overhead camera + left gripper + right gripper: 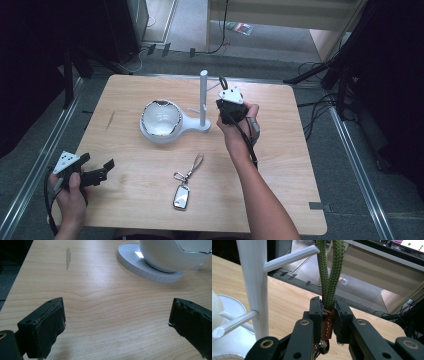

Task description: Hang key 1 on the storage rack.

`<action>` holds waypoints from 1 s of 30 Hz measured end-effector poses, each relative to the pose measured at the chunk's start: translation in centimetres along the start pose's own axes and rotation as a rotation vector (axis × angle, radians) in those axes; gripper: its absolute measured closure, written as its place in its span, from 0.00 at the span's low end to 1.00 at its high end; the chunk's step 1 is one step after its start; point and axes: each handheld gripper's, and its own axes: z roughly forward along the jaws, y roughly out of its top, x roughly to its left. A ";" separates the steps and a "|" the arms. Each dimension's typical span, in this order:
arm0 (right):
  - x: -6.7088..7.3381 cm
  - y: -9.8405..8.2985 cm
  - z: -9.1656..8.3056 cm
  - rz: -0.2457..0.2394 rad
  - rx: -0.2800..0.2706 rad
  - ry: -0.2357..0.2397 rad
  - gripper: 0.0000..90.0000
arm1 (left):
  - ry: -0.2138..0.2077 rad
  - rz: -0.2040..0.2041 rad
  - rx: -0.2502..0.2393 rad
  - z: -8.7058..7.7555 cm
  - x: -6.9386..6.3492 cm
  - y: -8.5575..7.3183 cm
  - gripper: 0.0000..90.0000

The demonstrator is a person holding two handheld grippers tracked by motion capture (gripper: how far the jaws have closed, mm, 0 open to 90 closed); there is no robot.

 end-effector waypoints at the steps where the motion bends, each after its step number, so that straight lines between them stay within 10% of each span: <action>1: 0.0 0.0 0.0 -0.006 0.000 -0.001 0.89 | 0.000 0.000 0.000 0.0 0.0 0.0 0.01; 30: 2.2 -1.1 0.0 -0.058 0.032 0.074 0.87 | 0.001 -0.006 0.004 0.0 0.1 0.0 0.01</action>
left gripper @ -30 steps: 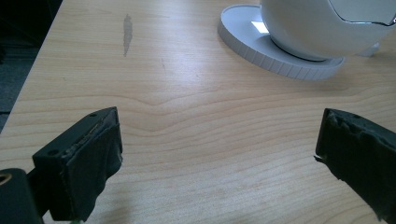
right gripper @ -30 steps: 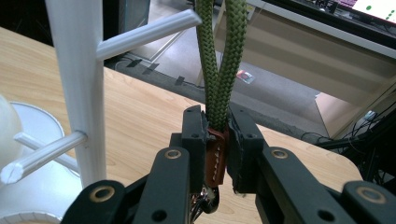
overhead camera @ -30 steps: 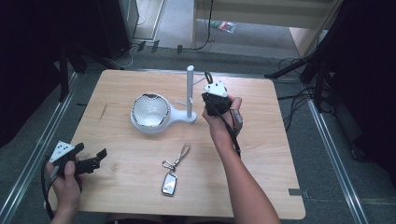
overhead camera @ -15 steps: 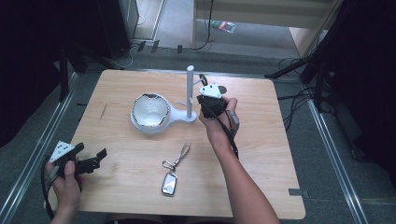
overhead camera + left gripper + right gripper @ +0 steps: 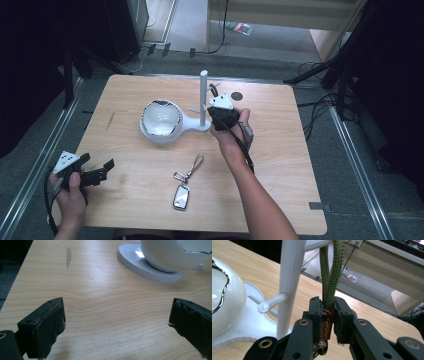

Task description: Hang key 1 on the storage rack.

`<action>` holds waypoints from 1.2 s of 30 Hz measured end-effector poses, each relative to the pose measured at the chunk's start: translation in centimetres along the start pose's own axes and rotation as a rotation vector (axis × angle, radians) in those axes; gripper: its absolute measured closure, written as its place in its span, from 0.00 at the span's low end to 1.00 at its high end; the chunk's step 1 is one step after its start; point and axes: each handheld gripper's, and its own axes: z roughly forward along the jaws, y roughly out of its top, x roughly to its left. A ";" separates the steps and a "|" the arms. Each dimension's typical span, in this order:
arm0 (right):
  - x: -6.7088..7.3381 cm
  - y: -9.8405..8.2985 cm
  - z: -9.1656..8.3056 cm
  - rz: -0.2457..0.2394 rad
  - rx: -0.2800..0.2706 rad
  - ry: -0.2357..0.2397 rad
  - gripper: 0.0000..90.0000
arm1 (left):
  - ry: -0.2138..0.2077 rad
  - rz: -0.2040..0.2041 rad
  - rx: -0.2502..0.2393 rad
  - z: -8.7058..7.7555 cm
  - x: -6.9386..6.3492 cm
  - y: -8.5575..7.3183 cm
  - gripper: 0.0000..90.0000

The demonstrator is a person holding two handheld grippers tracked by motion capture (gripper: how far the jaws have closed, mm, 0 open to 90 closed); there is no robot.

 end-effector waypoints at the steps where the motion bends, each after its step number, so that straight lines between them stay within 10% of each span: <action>1: 0.1 0.0 0.0 -0.004 -0.002 0.004 0.86 | 0.000 -0.001 0.000 0.0 0.0 0.0 0.01; 19: -0.5 -2.4 -0.9 0.013 0.003 0.062 0.66 | 0.004 0.003 0.003 0.0 0.0 0.0 0.01; 28: -1.4 -3.0 -2.7 0.130 0.077 0.133 0.59 | 0.010 0.012 0.007 0.0 -0.1 0.0 0.01; 36: -0.9 -3.4 -4.1 0.231 0.251 0.196 0.51 | 0.004 0.018 0.010 -0.1 -0.2 0.0 0.01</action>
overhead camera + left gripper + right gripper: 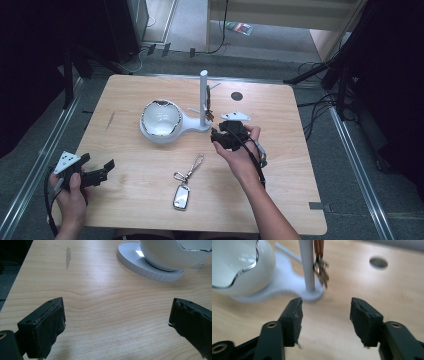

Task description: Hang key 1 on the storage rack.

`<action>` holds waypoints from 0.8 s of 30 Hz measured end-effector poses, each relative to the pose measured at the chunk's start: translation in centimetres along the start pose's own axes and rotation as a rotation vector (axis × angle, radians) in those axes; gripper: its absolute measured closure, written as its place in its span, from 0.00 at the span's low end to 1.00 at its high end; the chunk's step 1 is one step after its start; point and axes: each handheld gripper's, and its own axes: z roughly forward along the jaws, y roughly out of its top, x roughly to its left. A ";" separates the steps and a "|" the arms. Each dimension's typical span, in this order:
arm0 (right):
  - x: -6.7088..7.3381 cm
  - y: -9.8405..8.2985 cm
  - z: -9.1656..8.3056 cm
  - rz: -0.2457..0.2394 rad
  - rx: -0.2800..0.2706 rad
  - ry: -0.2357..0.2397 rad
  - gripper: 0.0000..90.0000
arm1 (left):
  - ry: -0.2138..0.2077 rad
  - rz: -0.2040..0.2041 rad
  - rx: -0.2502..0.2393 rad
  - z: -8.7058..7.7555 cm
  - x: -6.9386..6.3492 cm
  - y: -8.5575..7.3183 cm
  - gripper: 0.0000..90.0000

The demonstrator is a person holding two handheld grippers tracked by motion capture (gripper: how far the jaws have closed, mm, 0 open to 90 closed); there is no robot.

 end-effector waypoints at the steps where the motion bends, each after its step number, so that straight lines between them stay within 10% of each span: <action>1: 0.0 0.0 -0.3 0.014 0.044 0.006 0.51 | 0.002 0.002 -0.003 0.0 0.0 0.0 0.01; 15: 1.5 -1.1 -0.7 -0.025 0.201 -0.021 0.25 | 0.003 0.002 -0.002 0.1 -0.1 0.0 0.01; 24: 0.8 -1.9 0.5 0.117 0.338 -0.010 0.17 | 0.001 -0.004 -0.003 0.1 0.0 0.0 0.01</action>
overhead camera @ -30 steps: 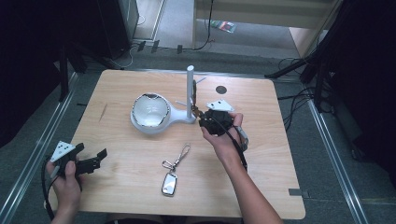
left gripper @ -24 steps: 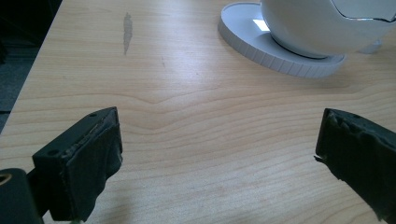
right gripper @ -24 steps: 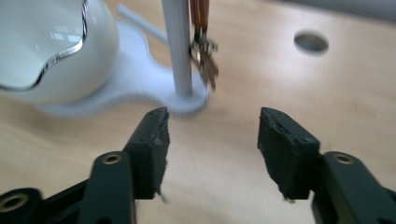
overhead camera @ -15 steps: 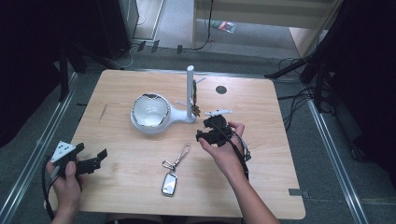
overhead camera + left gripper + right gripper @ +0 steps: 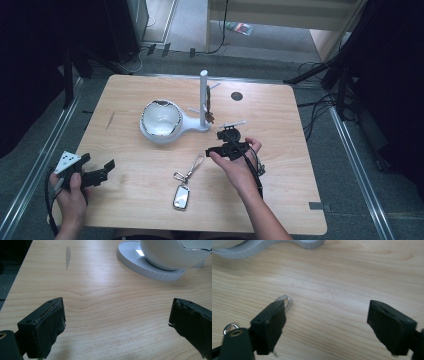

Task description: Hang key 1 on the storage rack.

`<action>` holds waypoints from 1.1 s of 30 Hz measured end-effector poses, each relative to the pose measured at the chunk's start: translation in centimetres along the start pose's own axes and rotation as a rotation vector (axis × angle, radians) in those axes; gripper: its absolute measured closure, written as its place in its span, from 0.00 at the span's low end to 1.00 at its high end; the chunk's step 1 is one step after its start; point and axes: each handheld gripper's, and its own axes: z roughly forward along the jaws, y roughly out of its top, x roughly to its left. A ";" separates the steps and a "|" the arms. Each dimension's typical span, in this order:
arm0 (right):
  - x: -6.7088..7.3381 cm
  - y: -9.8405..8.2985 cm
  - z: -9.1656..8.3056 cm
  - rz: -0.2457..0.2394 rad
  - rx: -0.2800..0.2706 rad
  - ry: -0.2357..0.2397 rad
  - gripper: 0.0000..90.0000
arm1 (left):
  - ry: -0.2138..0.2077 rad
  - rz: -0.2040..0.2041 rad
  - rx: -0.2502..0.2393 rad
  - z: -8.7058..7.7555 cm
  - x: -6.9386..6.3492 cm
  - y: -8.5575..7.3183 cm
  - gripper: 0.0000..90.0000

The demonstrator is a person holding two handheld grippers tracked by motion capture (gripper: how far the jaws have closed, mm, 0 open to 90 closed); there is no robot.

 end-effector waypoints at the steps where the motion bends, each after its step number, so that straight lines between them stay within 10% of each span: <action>1: -0.2 -0.1 0.4 0.011 0.016 -0.002 0.16 | 0.000 -0.001 0.001 0.0 0.0 0.0 0.01; 17: 0.9 -0.9 1.9 0.084 0.139 0.009 0.07 | -0.001 -0.011 0.002 0.0 0.2 0.0 0.01; 33: 4.3 -1.9 2.5 0.051 0.200 0.045 0.08 | 0.000 -0.018 0.006 0.1 0.3 0.1 0.01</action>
